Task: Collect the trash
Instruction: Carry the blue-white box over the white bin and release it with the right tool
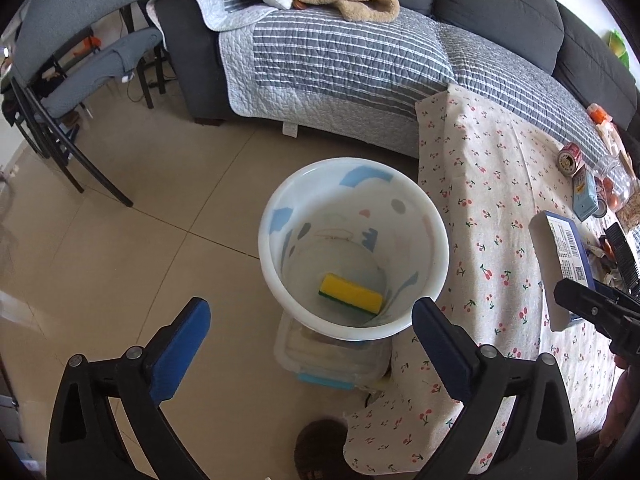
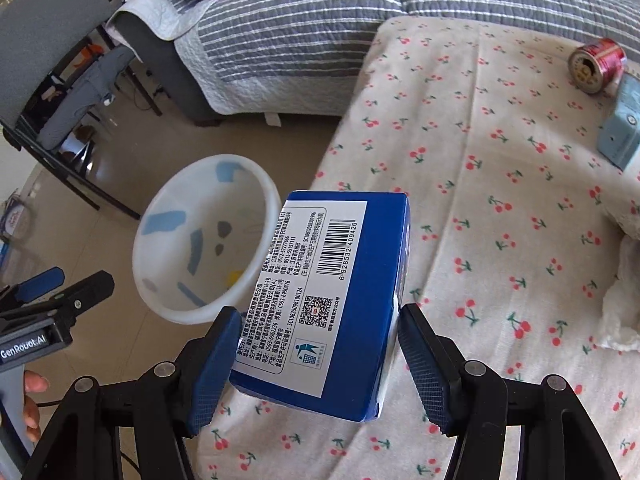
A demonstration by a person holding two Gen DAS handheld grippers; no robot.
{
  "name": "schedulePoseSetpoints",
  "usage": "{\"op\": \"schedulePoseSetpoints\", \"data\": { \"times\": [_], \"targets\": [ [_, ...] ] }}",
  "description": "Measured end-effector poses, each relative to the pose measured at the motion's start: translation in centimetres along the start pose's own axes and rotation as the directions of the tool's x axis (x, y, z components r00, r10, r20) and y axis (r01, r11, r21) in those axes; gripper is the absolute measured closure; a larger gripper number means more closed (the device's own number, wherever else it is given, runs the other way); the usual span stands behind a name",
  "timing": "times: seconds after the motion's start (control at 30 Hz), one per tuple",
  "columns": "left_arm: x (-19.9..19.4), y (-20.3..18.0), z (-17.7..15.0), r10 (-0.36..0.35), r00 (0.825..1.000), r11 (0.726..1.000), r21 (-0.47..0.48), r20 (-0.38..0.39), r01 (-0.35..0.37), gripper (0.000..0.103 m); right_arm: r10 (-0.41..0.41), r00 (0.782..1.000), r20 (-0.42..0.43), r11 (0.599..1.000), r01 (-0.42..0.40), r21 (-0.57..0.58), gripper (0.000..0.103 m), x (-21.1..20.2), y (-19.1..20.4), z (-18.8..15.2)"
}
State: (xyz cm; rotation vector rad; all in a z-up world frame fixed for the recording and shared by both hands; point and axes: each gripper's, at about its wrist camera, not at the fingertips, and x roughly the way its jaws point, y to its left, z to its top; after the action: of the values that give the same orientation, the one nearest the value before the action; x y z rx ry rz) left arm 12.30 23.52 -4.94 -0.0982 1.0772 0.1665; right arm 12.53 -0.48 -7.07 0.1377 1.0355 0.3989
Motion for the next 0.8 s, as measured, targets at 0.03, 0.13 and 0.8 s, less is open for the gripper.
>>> {"op": "schedulePoseSetpoints", "data": {
  "times": [0.03,0.13,0.8],
  "targets": [
    [0.1,0.2,0.1,0.000,1.000,1.000,-0.003,-0.003,0.000,0.001,0.012,1.000,-0.002,1.000,-0.012,0.002,0.034,0.4,0.3,0.4],
    [0.0,0.7,0.2,0.011,1.000,1.000,-0.012,-0.009,-0.011,0.001,0.050,0.999,-0.016,0.999,-0.050,0.013,0.034,1.6,1.1,1.3],
    [0.3,3.9,0.0,0.040,0.999,0.995,-0.095,-0.035,-0.043,0.000,0.170,0.983,-0.064,0.983,-0.165,0.085,0.022,7.8,5.2,5.9]
  ]
}}
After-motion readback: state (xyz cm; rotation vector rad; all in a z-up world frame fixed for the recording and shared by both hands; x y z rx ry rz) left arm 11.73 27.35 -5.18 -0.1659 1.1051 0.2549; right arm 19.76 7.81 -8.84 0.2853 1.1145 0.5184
